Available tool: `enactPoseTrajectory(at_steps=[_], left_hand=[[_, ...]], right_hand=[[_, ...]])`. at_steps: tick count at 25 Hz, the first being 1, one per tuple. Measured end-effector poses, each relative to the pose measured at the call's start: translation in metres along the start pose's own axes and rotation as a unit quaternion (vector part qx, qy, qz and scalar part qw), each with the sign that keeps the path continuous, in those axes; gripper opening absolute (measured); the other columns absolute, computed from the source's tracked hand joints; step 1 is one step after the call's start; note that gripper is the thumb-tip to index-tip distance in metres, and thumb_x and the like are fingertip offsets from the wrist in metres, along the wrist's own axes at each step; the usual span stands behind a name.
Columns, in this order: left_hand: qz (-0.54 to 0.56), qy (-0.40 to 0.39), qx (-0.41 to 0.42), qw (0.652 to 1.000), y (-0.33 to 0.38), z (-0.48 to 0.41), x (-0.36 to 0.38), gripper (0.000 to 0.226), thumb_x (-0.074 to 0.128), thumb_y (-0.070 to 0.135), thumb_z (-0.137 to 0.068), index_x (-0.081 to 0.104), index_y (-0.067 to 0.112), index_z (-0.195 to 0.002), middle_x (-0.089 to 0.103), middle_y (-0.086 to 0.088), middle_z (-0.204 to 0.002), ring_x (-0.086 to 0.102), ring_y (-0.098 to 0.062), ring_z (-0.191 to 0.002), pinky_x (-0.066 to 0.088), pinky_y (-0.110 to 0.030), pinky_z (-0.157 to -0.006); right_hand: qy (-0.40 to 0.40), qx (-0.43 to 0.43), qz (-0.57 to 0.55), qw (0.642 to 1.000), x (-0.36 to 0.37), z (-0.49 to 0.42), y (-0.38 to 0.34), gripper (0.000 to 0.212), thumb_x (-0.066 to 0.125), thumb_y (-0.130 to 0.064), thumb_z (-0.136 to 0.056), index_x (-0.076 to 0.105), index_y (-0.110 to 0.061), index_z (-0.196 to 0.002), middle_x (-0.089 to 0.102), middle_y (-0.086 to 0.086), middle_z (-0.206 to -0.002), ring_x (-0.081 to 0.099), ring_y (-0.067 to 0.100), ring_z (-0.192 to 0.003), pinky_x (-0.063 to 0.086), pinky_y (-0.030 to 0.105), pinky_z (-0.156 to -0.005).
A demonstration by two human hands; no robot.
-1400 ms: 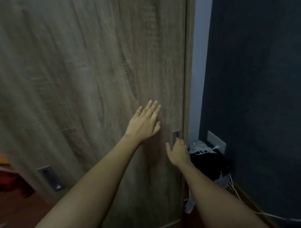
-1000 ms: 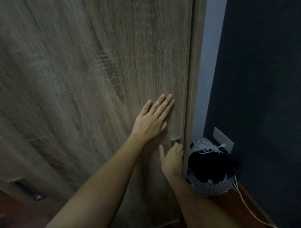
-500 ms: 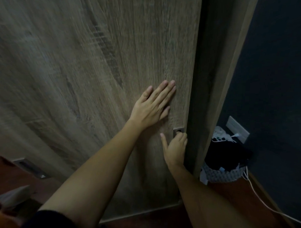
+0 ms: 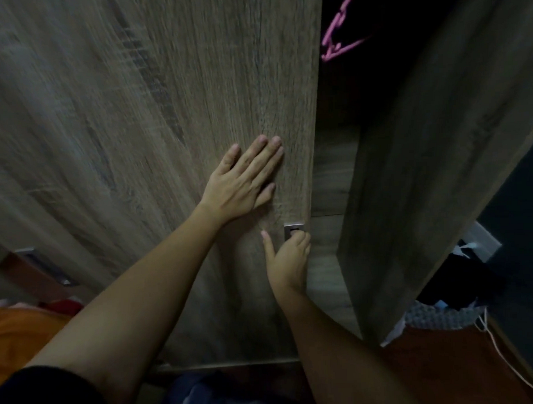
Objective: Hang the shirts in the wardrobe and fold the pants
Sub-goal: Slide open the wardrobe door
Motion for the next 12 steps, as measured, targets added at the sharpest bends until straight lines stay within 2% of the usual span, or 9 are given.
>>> enactPoseTrajectory(at_steps=[3, 7, 12], left_hand=[[-0.018, -0.011, 0.0, 1.0, -0.031, 0.031, -0.002, 0.07, 0.039, 0.045, -0.093, 0.015, 0.01, -0.15, -0.008, -0.006, -0.159, -0.003, -0.019, -0.146, -0.003, -0.039, -0.116], [-0.032, -0.016, 0.005, 0.999, -0.069, 0.07, -0.004, 0.072, 0.04, 0.045, -0.093, 0.014, 0.01, -0.15, -0.006, -0.007, -0.159, -0.001, -0.019, -0.146, -0.002, -0.039, -0.116], [-0.031, -0.039, 0.002, 0.999, -0.112, 0.113, -0.007, 0.072, 0.041, 0.045, -0.093, 0.013, 0.009, -0.15, -0.004, -0.006, -0.159, 0.0, -0.02, -0.146, -0.003, -0.04, -0.117]], right_hand=[[-0.007, -0.003, -0.014, 1.0, 0.025, 0.022, -0.023, 0.057, 0.064, -0.051, -0.078, 0.053, -0.002, -0.104, 0.056, 0.019, -0.111, 0.054, 0.034, -0.107, 0.044, 0.039, -0.089], [-0.052, 0.03, -0.026, 0.998, 0.058, 0.05, -0.052, 0.061, 0.062, -0.052, -0.08, 0.05, -0.002, -0.112, 0.052, 0.018, -0.122, 0.049, 0.032, -0.118, 0.04, 0.036, -0.097], [-0.076, 0.027, -0.043, 0.996, 0.092, 0.081, -0.087, 0.057, 0.061, -0.046, -0.083, 0.049, 0.001, -0.112, 0.051, 0.022, -0.123, 0.047, 0.036, -0.119, 0.037, 0.038, -0.099]])
Point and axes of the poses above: each hand's wrist, its own z-axis away from the middle knuckle, its own x-axis out of the palm, y = z × x, the point moved 4 cm from there along -z, towards the middle knuckle
